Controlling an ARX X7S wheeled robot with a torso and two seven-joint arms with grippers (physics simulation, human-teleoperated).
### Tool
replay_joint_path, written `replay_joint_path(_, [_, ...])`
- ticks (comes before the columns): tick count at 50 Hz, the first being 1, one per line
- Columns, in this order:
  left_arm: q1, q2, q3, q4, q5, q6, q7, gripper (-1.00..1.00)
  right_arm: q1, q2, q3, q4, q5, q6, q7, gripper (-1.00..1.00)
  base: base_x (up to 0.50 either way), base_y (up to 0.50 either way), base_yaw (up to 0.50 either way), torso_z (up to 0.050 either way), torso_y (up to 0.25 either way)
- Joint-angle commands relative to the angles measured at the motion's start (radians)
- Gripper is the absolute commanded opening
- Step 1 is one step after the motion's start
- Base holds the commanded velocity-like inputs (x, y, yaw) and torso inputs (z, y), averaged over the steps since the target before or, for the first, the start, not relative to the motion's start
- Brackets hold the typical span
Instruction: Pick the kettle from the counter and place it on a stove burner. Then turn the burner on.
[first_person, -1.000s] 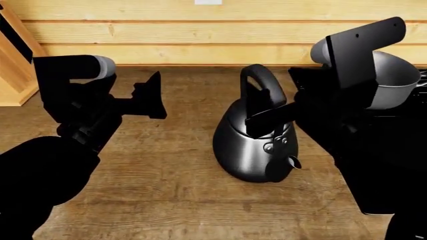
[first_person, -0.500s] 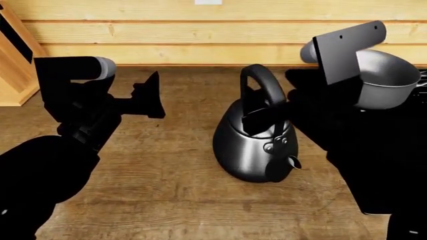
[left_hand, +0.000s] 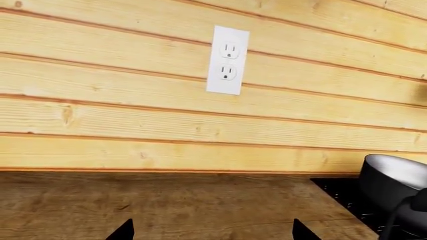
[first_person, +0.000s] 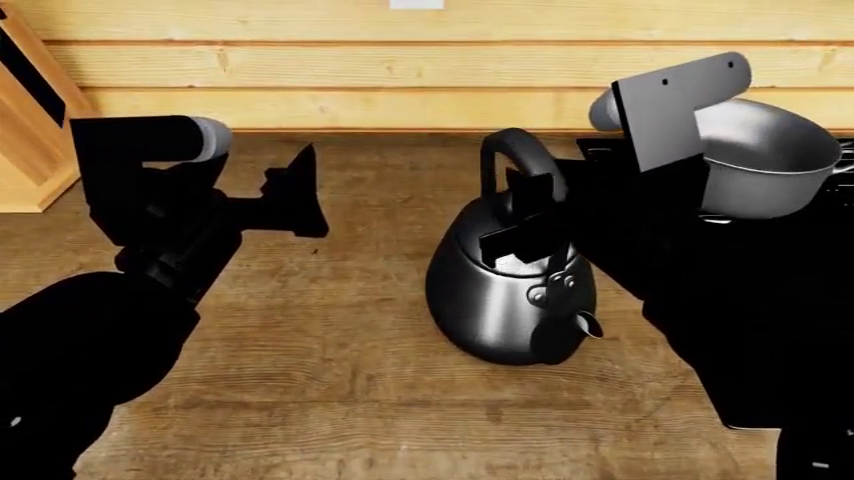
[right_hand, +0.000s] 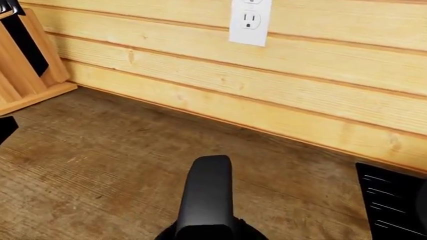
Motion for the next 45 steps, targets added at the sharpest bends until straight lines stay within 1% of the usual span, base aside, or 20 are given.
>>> replay_joint_path(1, [0.007,-0.006,0.001,0.001,0.0,0.006,-0.001,1.0,-0.004,0.006,-0.01,-0.001,0.002,-0.017,-0.002,-1.0,0.0,0.0,0.0,0.0,0.0])
replay_joint_path(27, [0.011,-0.009,0.001,-0.004,-0.005,0.02,-0.002,1.0,0.014,0.016,0.004,-0.022,0.014,-0.075,-0.018,-1.0,0.0,0.0,0.0,0.0,0.001])
replay_joint_path(45, [0.013,-0.013,0.005,-0.011,-0.005,0.029,0.0,1.0,0.063,0.029,0.007,-0.03,0.034,-0.087,-0.008,-1.0,0.0,0.0,0.0,0.0,0.002])
